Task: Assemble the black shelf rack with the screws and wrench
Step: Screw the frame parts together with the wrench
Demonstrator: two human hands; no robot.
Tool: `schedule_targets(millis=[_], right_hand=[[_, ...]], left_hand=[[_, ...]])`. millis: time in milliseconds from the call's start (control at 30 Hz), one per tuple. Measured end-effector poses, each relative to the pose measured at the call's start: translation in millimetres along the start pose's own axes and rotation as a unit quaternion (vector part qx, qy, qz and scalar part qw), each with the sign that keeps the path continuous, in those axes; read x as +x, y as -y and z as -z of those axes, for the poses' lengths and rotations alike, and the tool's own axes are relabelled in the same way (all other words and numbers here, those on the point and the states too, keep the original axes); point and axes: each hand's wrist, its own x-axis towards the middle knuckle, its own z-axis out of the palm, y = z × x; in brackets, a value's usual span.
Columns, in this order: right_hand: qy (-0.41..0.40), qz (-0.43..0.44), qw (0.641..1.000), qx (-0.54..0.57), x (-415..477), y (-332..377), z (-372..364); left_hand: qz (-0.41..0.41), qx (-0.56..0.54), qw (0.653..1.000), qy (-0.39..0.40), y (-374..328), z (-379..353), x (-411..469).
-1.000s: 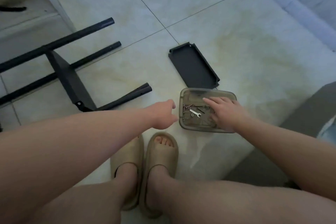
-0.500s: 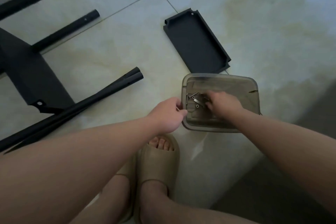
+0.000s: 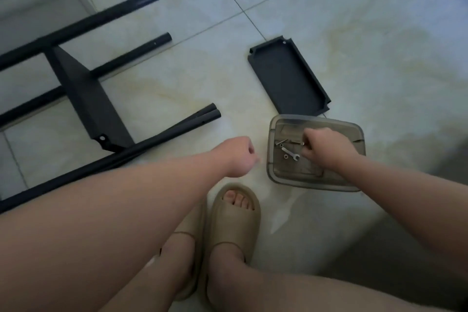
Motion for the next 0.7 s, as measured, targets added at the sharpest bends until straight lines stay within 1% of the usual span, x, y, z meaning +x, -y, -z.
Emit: schedule_targets(millis=[100,200,333,433,500,633,700], right_hand=[[-0.044,0.036,0.998,0.032,-23,26,47],[-0.087,0.063,0.992,0.071,-44,74,93],[-0.126,0.146,0.976,0.099,-67,154,142],[-0.129,0.215,0.966,0.064,-80,209,163],[-0.124,0.255,0.958,0.036,-84,243,168],[-0.109,0.291,0.950,0.024,-81,303,164],[-0.095,0.295,0.950,0.032,-73,326,157]], left_hand=[[0.007,0.060,0.998,-0.026,5,37,-36],[0.014,0.104,0.992,-0.064,15,70,-81],[0.030,0.108,0.985,-0.129,43,99,-144],[0.046,0.102,0.983,-0.145,76,110,-181],[0.064,0.079,0.983,-0.153,102,116,-201],[0.098,0.046,0.981,-0.159,158,134,-225],[0.123,0.034,0.975,-0.180,184,144,-227]])
